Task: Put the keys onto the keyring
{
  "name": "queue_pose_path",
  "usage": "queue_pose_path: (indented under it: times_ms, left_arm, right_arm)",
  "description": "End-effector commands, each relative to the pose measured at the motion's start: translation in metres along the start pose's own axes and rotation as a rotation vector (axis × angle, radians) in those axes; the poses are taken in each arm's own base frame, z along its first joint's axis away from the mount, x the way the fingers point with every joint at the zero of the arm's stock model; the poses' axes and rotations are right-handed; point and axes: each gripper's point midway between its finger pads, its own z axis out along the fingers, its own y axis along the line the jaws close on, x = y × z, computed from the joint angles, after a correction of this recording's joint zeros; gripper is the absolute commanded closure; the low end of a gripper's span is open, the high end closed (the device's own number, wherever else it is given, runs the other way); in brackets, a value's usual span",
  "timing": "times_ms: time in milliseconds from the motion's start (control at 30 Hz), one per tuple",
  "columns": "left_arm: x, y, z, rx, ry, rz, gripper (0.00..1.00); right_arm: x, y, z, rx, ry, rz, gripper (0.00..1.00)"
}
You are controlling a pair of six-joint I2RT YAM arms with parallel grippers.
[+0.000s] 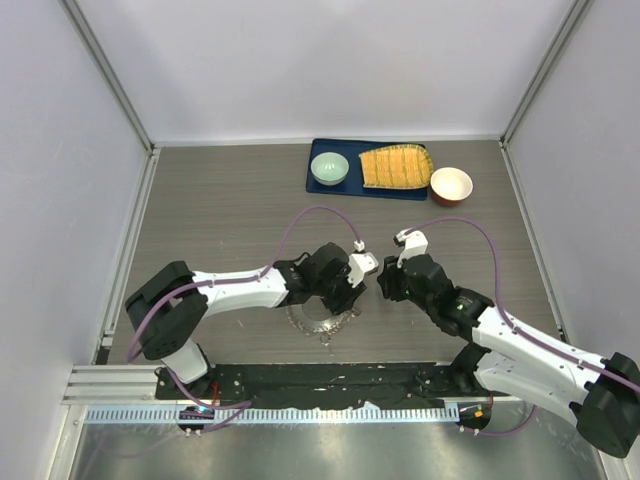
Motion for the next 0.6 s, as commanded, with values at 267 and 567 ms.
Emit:
queue_pose_path:
  times_ms: [267,567]
  left_arm:
    - [-0.004,0.004,0.008,-0.002,0.046,0.048,0.56]
    - [-0.001,0.000,0.011,0.026,0.060,0.045,0.64]
  right_arm:
    - [-0.015,0.007,-0.001,-0.027,-0.054,0.010,0.61]
    - [-0.012,0.007,0.001,-0.026,-0.044,0.007,0.61]
